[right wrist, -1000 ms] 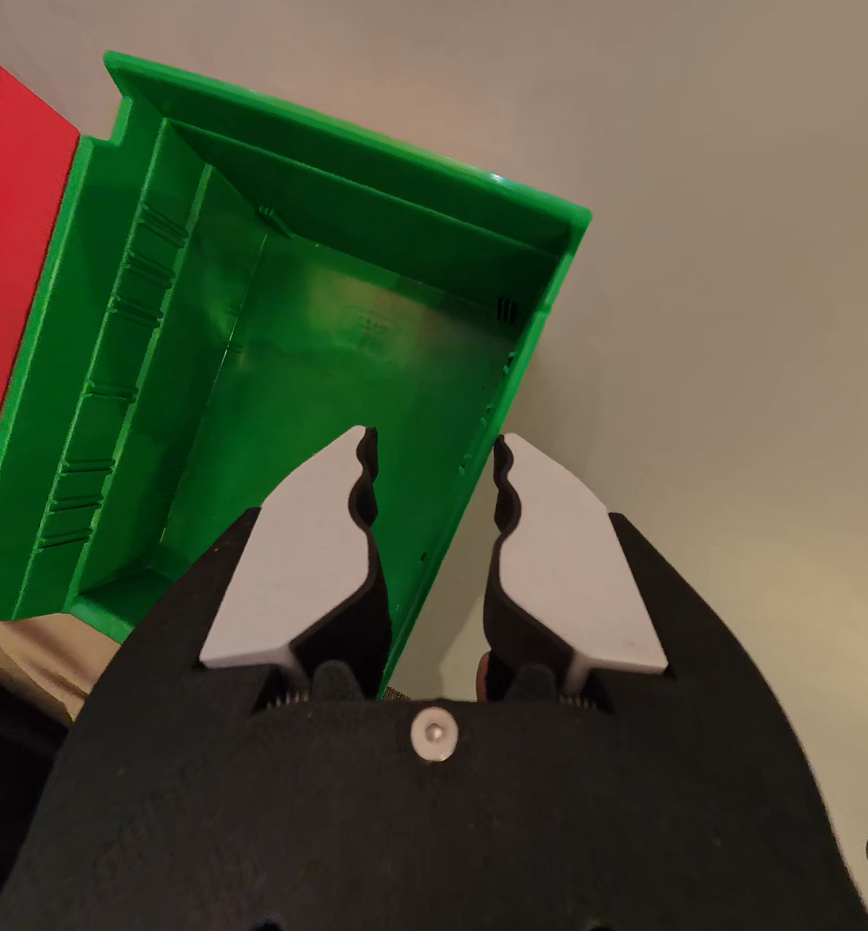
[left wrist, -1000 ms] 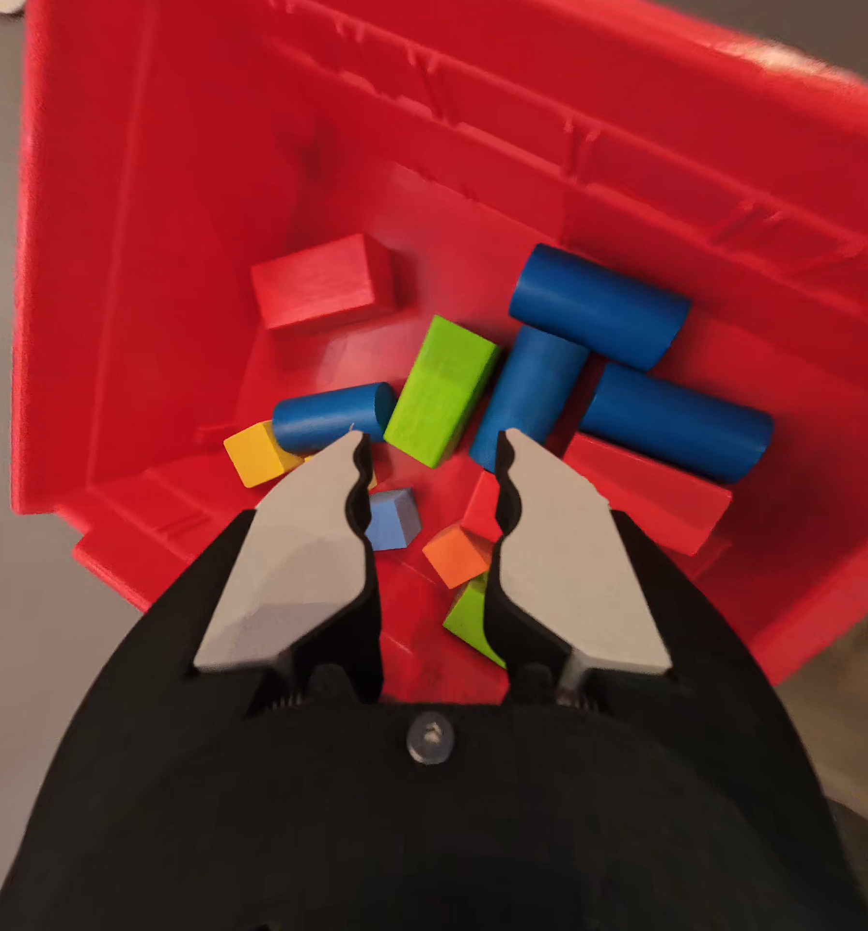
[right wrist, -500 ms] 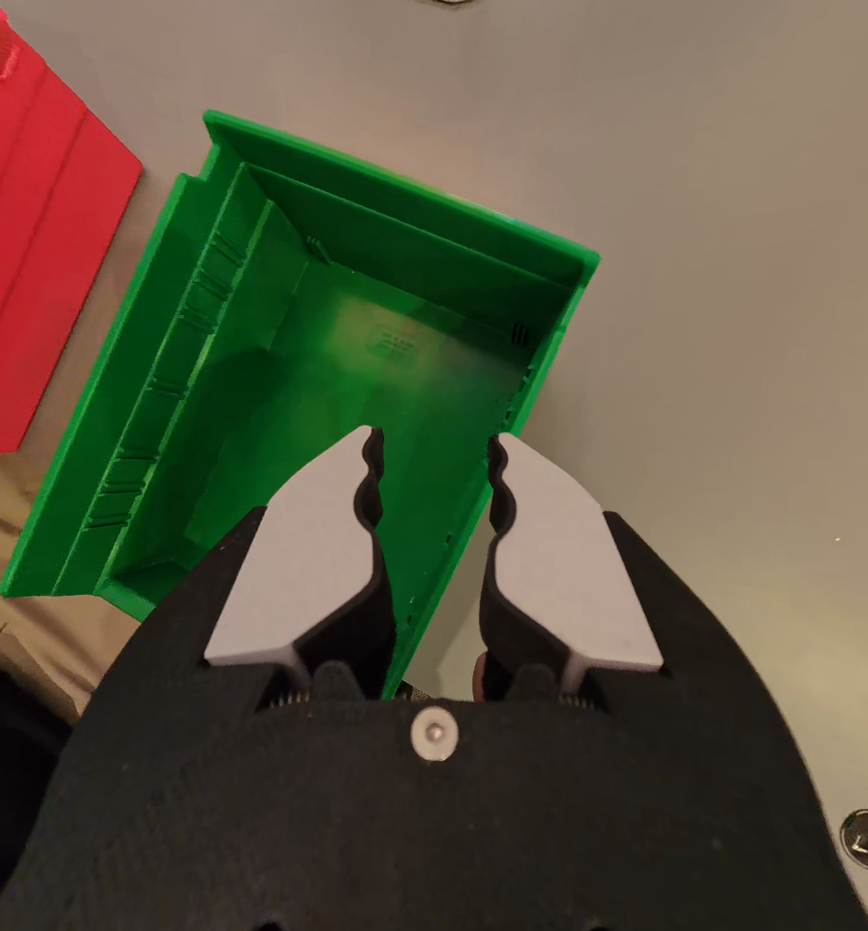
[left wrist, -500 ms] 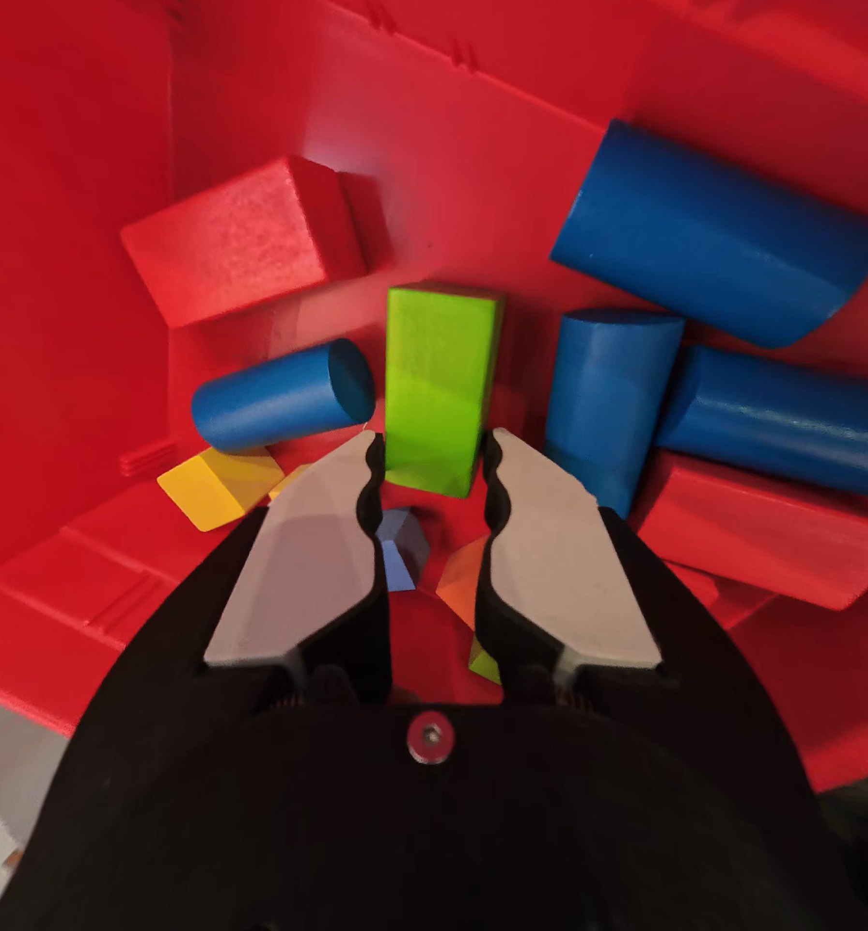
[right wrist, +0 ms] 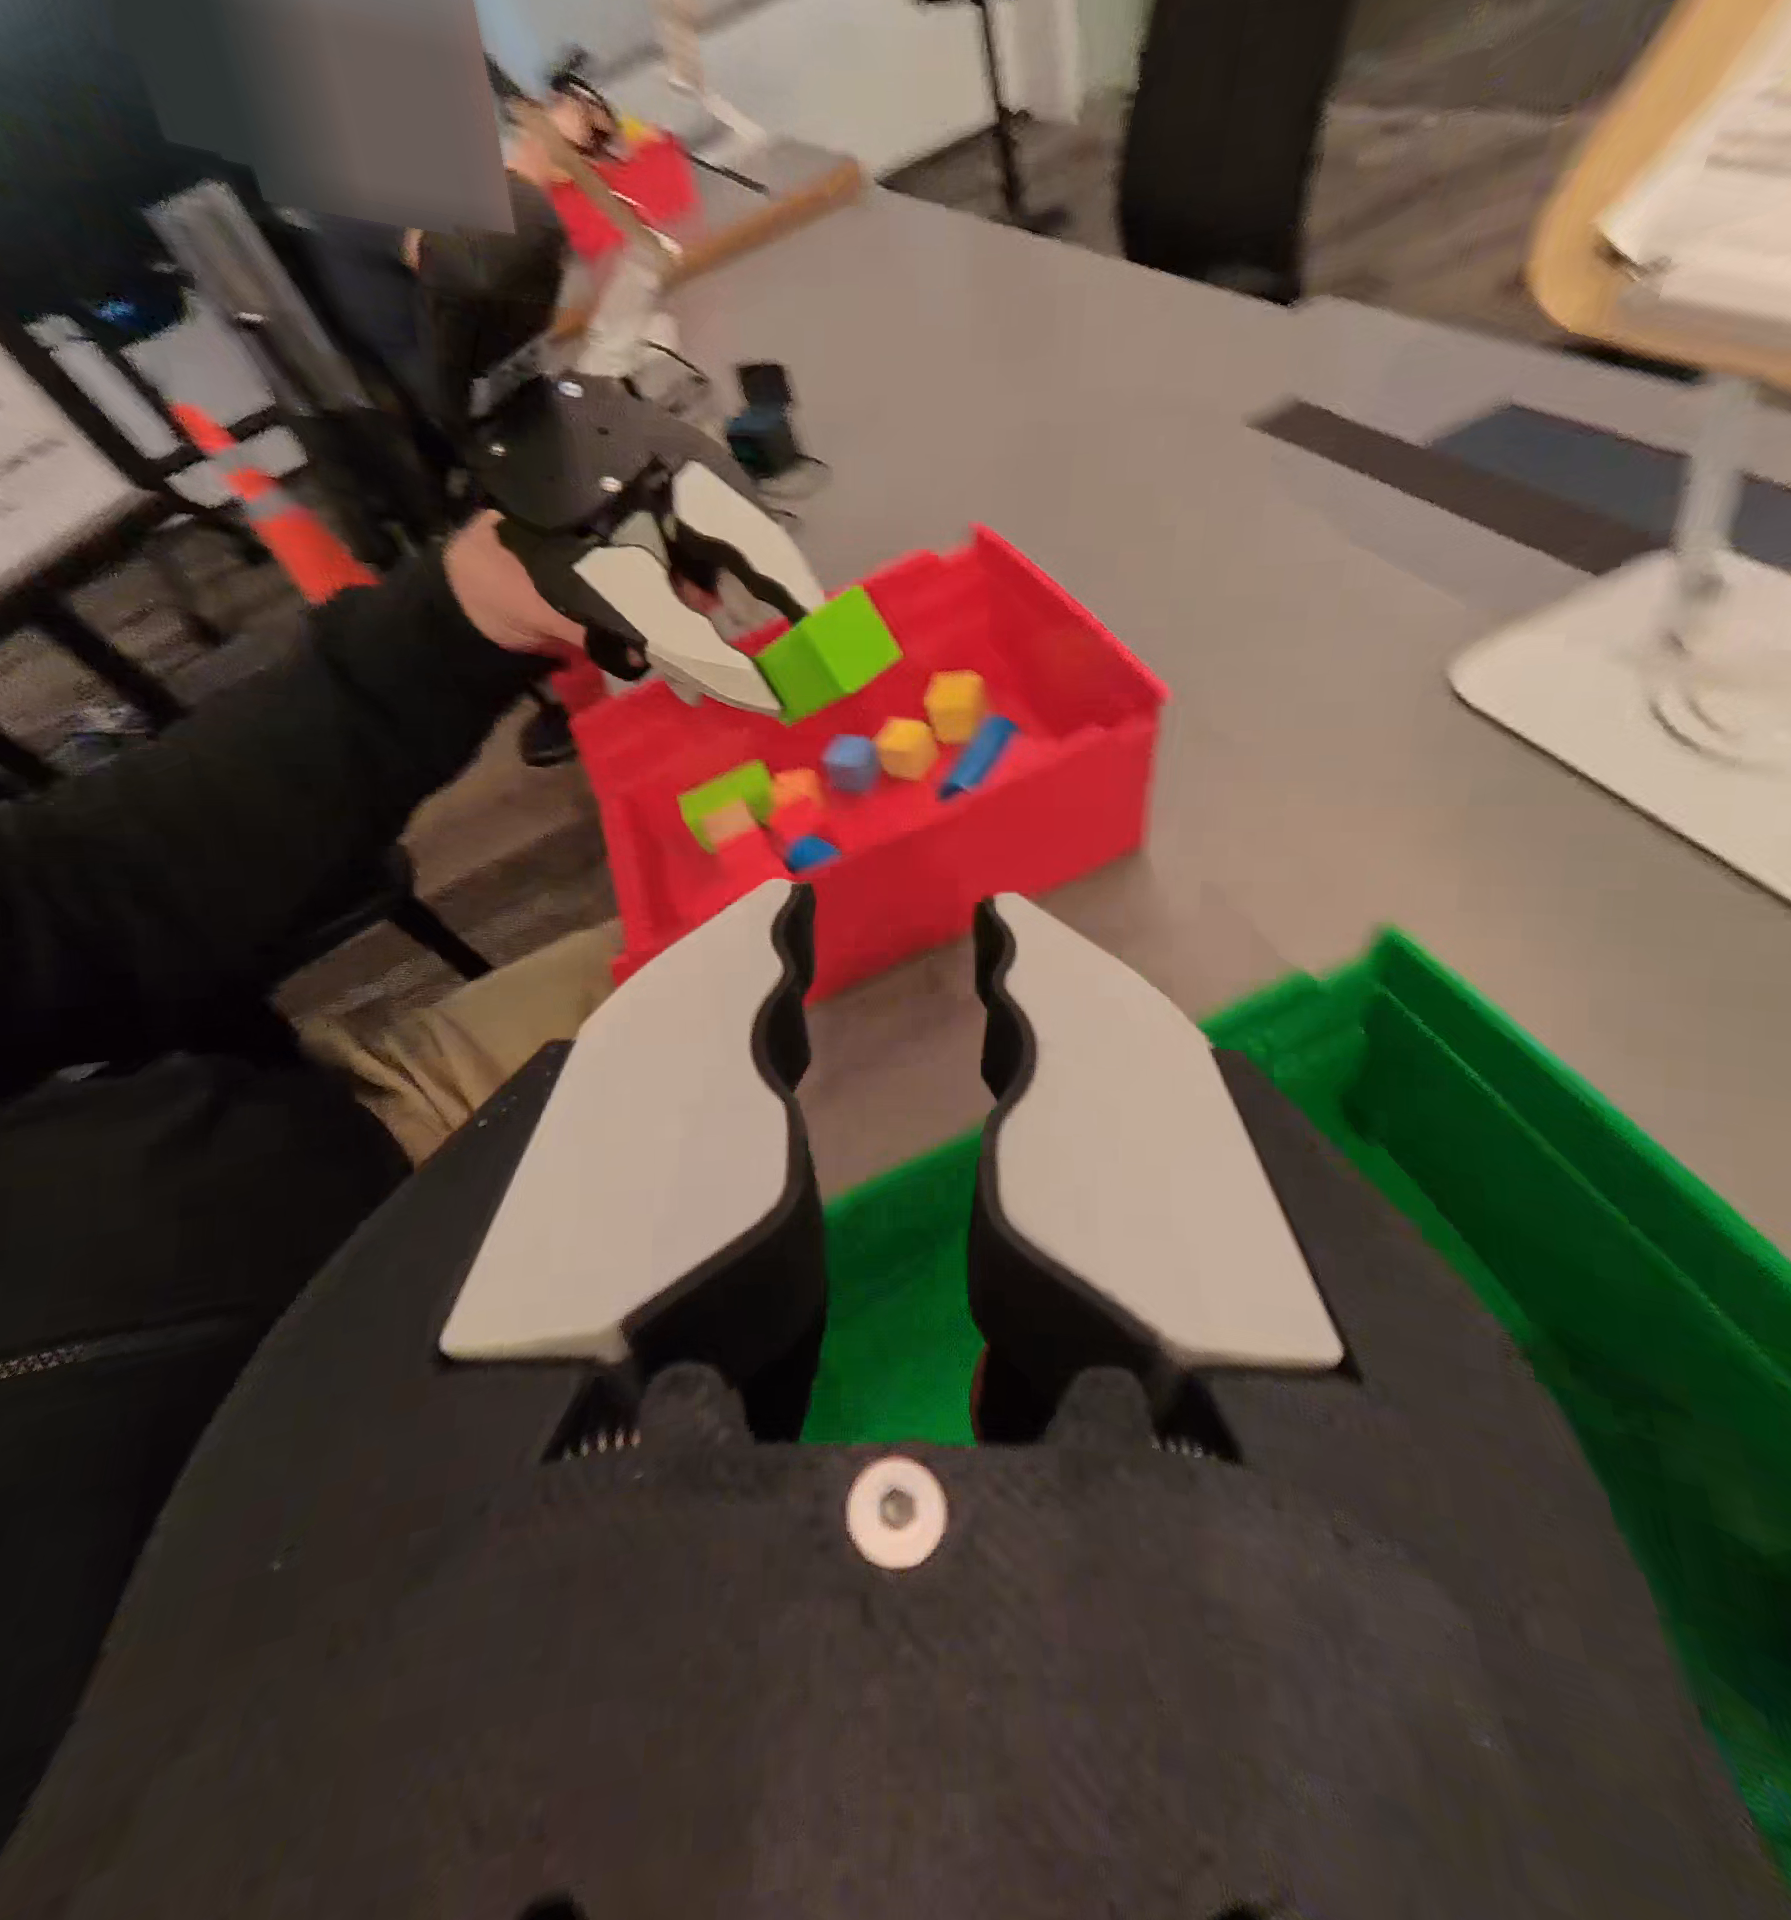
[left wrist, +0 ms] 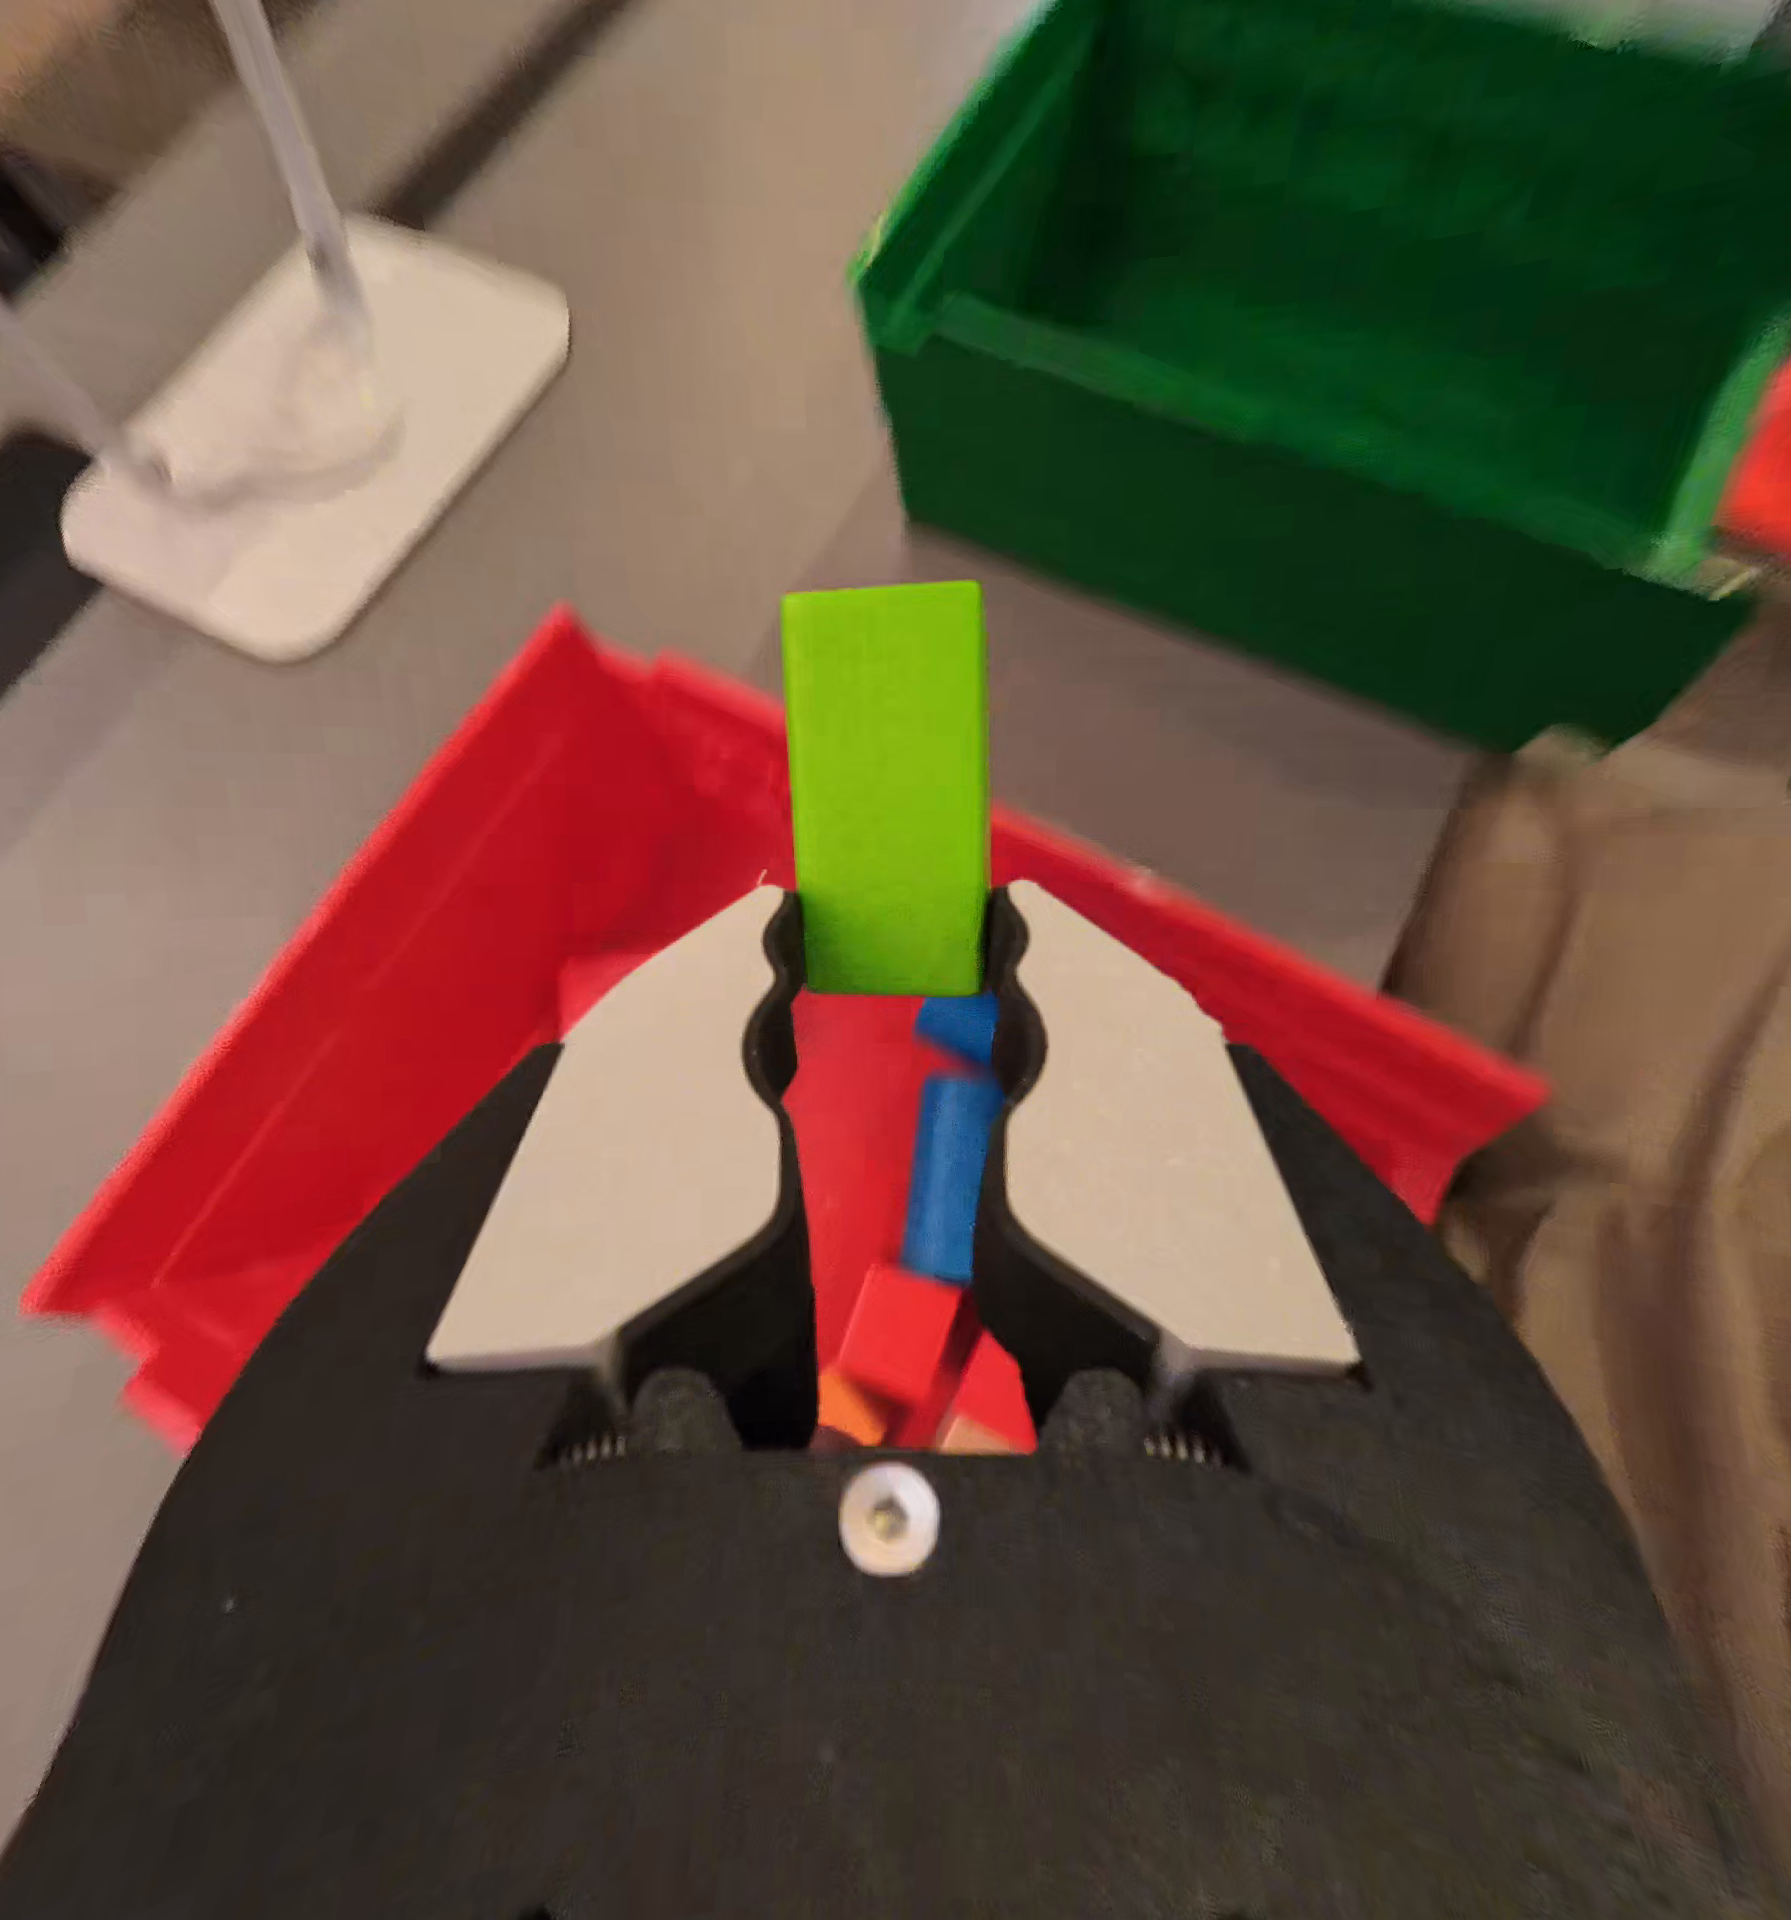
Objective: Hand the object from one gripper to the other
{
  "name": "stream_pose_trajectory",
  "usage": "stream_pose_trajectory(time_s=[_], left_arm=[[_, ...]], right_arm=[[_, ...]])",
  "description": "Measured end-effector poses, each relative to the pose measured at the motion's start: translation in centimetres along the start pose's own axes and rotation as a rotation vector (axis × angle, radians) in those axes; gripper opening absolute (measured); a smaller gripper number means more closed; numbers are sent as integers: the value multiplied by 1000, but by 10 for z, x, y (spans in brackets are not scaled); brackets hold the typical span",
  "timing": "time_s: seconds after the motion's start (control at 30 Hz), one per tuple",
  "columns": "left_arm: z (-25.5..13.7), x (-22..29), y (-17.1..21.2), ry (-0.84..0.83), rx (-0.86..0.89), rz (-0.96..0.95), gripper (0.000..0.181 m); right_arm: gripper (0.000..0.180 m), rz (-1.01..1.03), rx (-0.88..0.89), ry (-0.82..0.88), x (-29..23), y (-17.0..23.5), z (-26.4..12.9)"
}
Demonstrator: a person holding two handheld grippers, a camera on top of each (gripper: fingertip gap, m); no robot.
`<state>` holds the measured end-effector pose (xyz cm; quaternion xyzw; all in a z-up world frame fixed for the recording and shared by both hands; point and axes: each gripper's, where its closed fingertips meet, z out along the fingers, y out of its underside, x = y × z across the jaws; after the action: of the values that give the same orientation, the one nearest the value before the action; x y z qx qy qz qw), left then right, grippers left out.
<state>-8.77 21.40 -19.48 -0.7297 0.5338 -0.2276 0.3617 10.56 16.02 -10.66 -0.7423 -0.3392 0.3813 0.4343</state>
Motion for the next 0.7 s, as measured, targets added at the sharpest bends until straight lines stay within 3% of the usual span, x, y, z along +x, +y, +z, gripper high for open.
stream_pose_trajectory(time_s=[0.03, 0.13, 0.27, 0.4, 0.47, 0.7], left_arm=[[-5, 10, -18, 27, 84, -1, 35], [-19, 38, -62, 97, 281, -12, 34], [-27, 76, -94, 196, 405, -18, 34], [-18, 95, -97, 211, 389, -31, 34], [-23, 99, -102, 228, 440, -56, 34], [-29, 106, -105, 275, 485, -86, 34]], right_arm=[[33, -27, 8, -42, -12, -3, 12], [37, -60, 17, -147, -43, -9, 44], [43, -62, 60, -259, -71, -15, 71], [41, -66, 108, -299, -80, -22, 79], [30, -56, 113, -338, -81, -24, 77], [40, -34, 118, -413, -90, -28, 84]])
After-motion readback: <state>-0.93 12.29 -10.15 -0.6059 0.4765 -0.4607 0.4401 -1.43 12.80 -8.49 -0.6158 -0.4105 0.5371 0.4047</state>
